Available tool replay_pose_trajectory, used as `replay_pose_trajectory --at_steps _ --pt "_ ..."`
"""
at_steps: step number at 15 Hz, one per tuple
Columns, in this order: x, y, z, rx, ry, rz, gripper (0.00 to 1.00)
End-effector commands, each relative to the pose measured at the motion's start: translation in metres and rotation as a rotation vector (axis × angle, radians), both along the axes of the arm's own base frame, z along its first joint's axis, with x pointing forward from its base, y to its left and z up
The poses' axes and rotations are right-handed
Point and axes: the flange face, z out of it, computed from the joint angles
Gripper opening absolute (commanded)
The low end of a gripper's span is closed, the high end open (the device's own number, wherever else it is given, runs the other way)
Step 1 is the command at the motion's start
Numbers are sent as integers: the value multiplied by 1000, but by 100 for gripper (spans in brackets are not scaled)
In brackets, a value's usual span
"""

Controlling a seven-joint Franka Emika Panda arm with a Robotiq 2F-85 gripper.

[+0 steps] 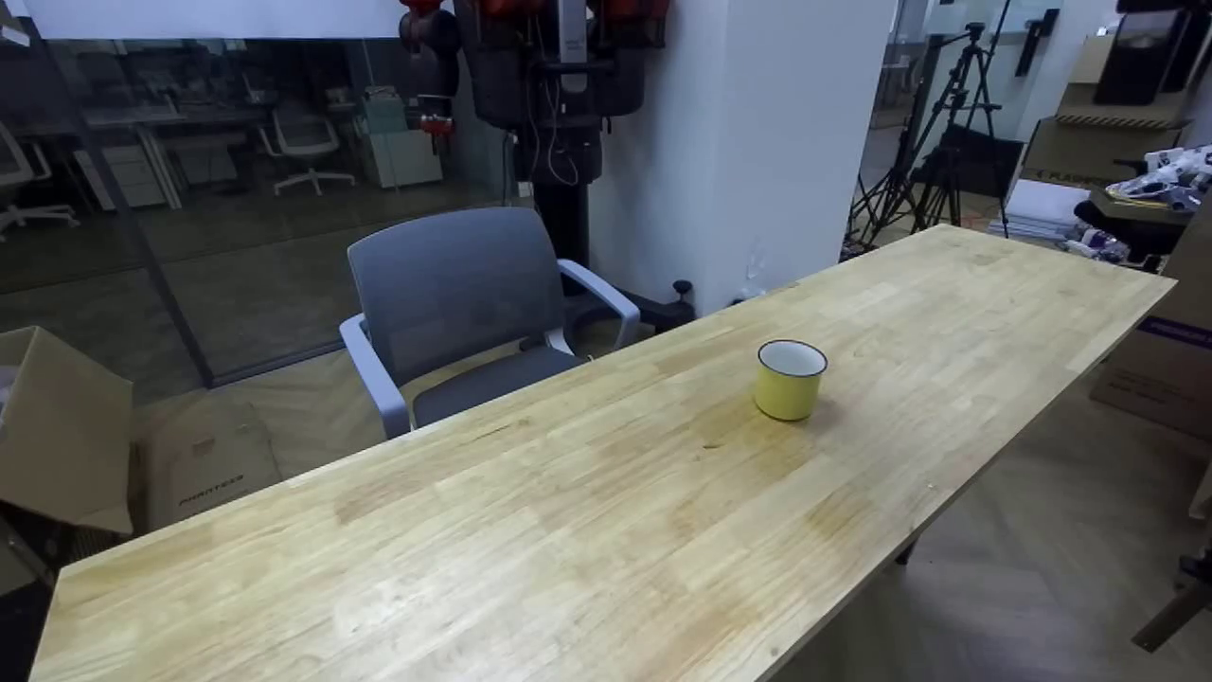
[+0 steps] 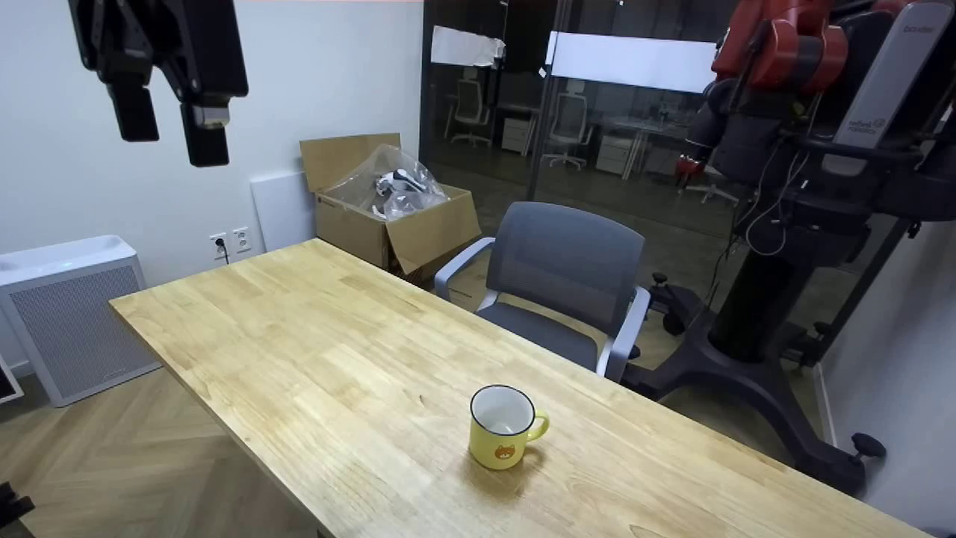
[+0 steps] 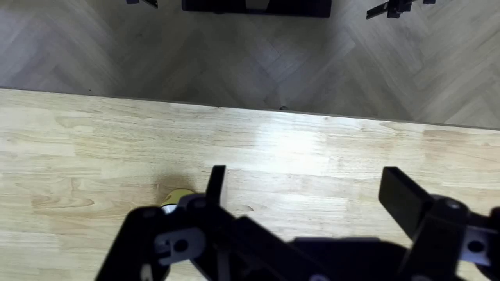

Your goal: Pick up the cup

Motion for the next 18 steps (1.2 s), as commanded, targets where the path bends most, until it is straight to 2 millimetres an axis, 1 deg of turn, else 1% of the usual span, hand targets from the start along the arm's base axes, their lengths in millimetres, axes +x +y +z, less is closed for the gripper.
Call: replay_pose_trajectory --at_steps 1,4,5,7,9,10,12,14,17,18 --pt "0 0 1 0 1 0 100" --pt "0 0 1 0 1 0 100" --pt "4 -1 0 -15 -37 -17 100" --pt "15 -5 -2 -68 -142 -29 100" --pt "32 -16 -7 -127 -260 -7 100" --pt "41 -25 -14 -151 -310 -12 100" --pt "58 -45 -33 -165 -354 -35 100" --pt "72 -61 -59 -114 -337 -34 100" --pt "91 -67 -100 6 -300 6 100" --pt "97 -69 -113 14 -270 17 100"
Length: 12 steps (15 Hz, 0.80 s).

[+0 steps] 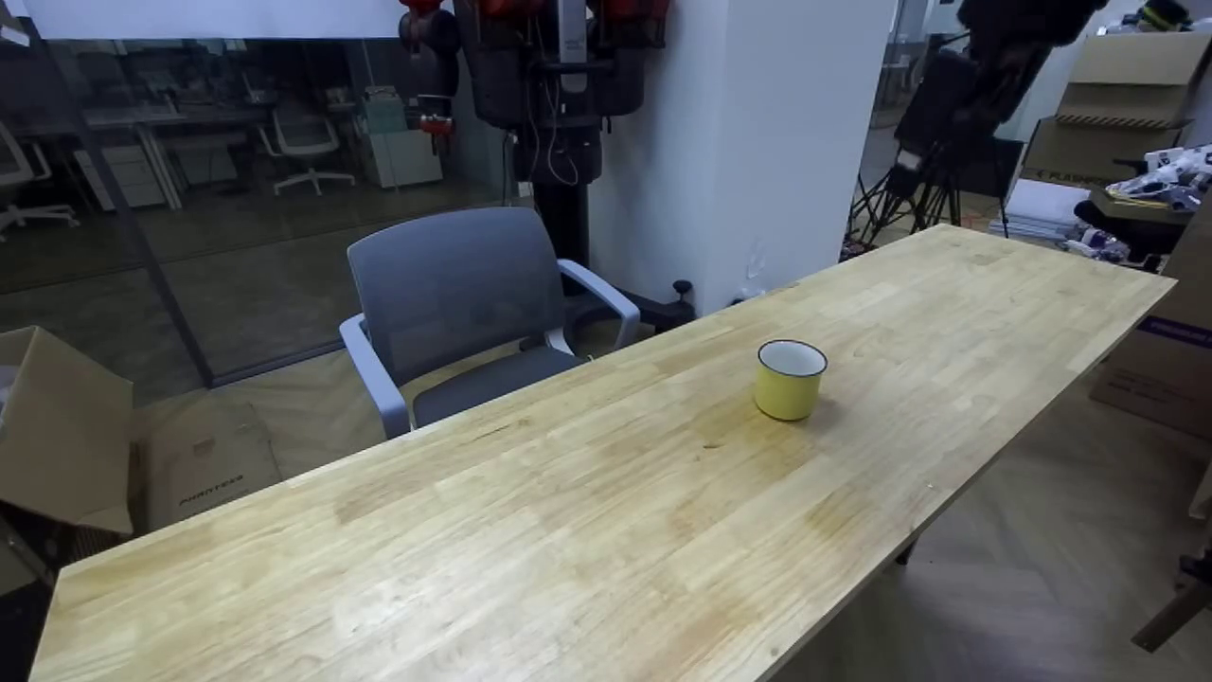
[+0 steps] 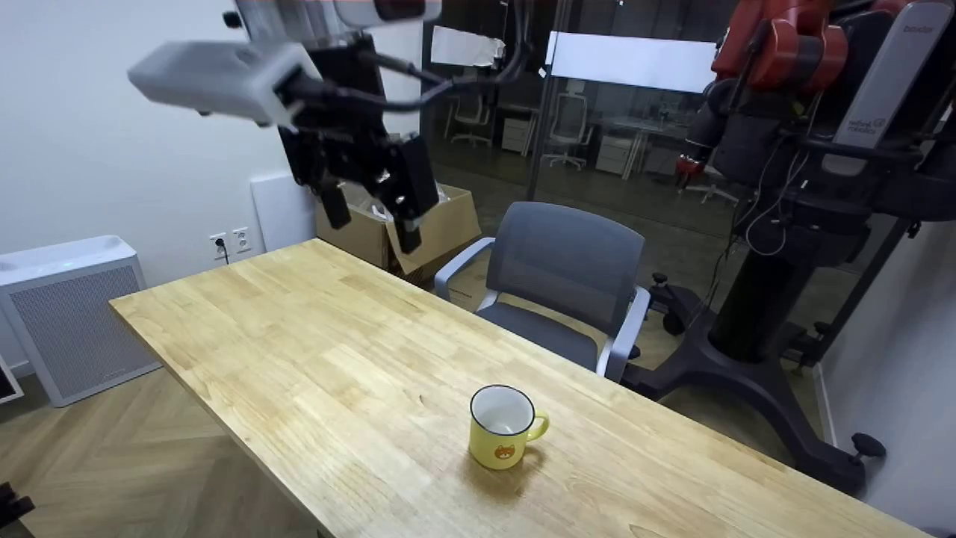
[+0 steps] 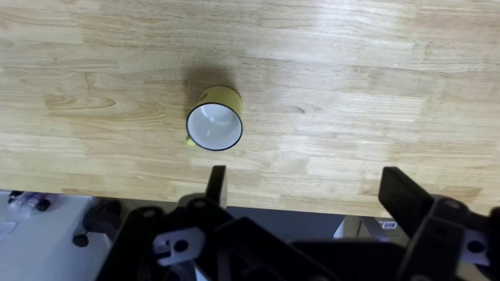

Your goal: Pick up the cup

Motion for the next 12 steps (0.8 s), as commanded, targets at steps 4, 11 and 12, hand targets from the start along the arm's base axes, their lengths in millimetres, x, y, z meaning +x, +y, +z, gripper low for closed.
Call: replay_pose_trajectory --at_steps 4,11,12 --pt "18 -4 -41 29 63 26 100" --pt "68 -46 -67 29 60 -50 100" --pt "78 -57 -73 32 54 -62 100"
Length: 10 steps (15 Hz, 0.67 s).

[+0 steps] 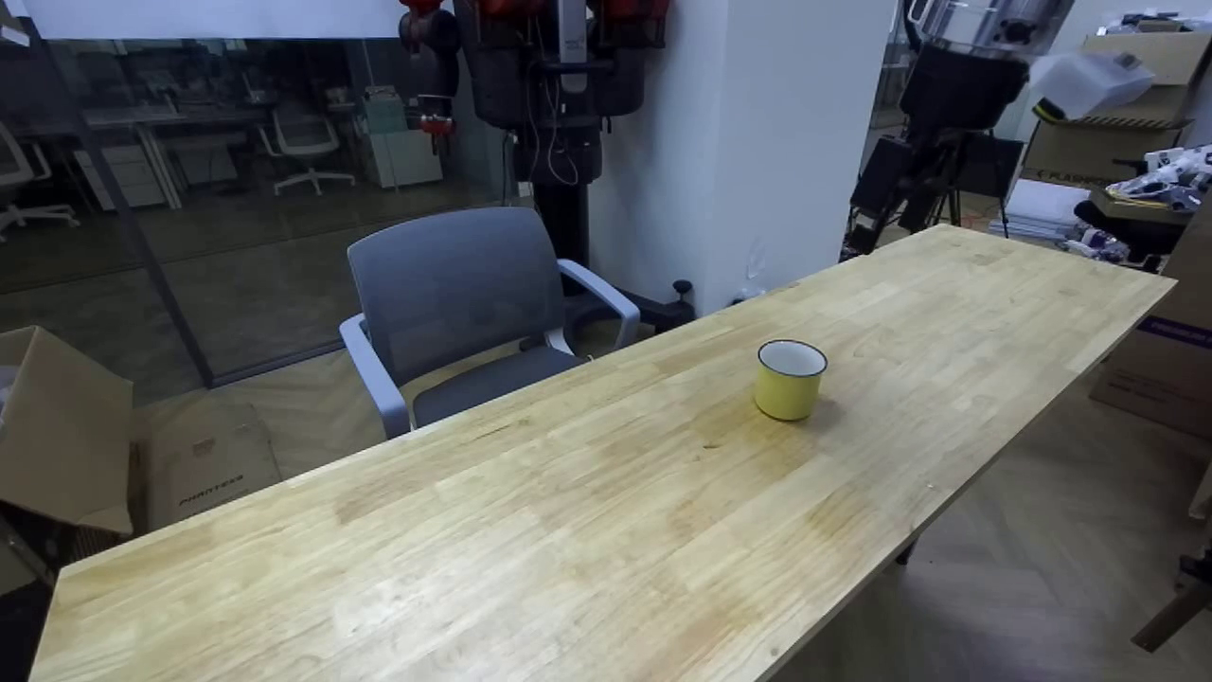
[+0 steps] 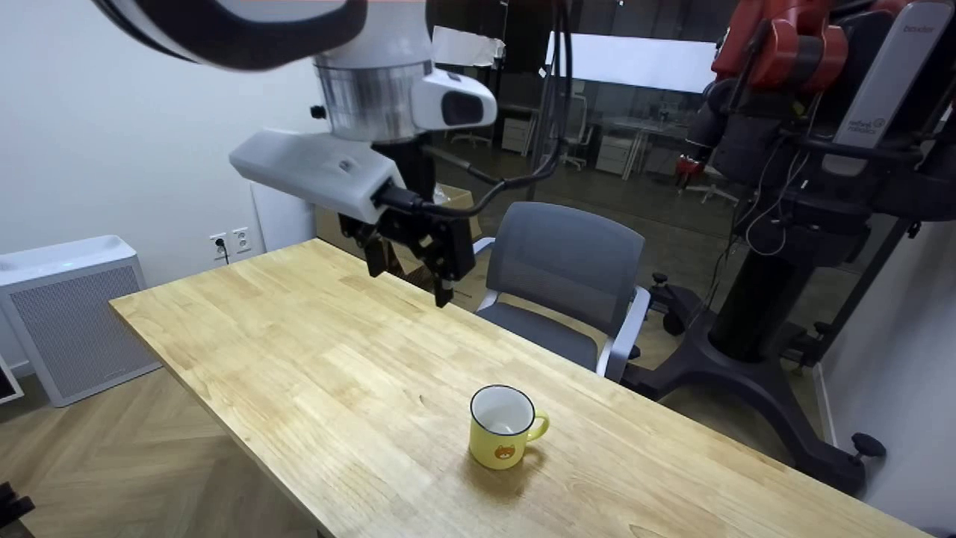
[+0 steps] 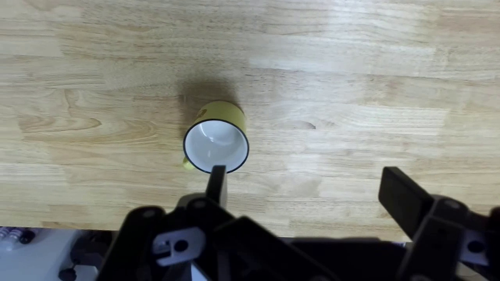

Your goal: Pick up the cup

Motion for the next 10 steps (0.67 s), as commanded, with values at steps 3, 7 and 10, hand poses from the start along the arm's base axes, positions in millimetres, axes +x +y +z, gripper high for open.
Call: replay_pose_trajectory --at_steps 3,7,10 --pt "70 -56 -46 12 8 -67 100" --pt "103 -57 -91 -25 71 -34 100" --pt "92 -55 -96 -18 78 -25 100"
